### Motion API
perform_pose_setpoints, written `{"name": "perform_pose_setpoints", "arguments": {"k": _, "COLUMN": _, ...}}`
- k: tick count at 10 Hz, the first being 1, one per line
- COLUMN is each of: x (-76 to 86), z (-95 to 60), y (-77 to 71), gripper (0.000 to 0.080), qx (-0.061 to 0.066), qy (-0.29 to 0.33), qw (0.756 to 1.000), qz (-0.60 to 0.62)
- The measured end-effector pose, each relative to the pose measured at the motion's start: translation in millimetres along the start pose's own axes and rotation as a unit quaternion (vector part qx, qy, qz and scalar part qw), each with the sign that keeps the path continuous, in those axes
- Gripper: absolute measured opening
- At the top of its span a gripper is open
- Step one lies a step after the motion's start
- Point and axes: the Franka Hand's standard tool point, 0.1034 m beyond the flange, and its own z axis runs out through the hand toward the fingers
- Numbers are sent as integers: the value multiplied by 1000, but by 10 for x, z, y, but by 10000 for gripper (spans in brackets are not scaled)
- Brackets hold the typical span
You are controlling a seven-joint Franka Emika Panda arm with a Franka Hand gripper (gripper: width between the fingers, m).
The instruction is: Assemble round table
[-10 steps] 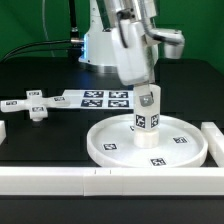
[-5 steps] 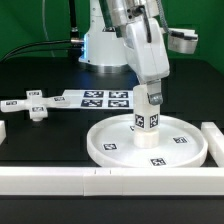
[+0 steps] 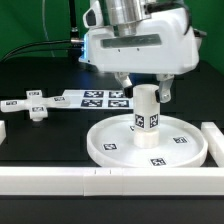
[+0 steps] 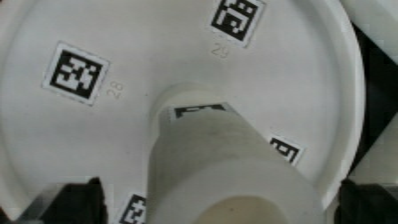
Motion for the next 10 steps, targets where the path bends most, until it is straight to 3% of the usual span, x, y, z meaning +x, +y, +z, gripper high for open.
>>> {"name": "perform_pose_setpoints", "arguments": {"k": 5, "x": -8, "z": 7, "y": 5, "gripper": 649, "qx": -7, "qy": -1, "qw": 982, "qz": -187}}
{"name": "perform_pose_setpoints", "arguments": {"k": 7, "x": -8, "z": 8, "y": 0, "gripper": 649, "qx": -19, "qy": -1, "qw": 950, "qz": -311}}
{"name": "perform_pose_setpoints", "arguments": {"k": 9, "x": 10, "z": 38, "y": 26, "gripper": 649, "qx": -21, "qy": -3, "qw": 915, "qz": -403}}
{"name": "perform_pose_setpoints", "arguments": {"k": 10, "x": 11, "z": 36, "y": 27, "gripper": 649, "qx": -21, "qy": -3, "qw": 910, "qz": -415}}
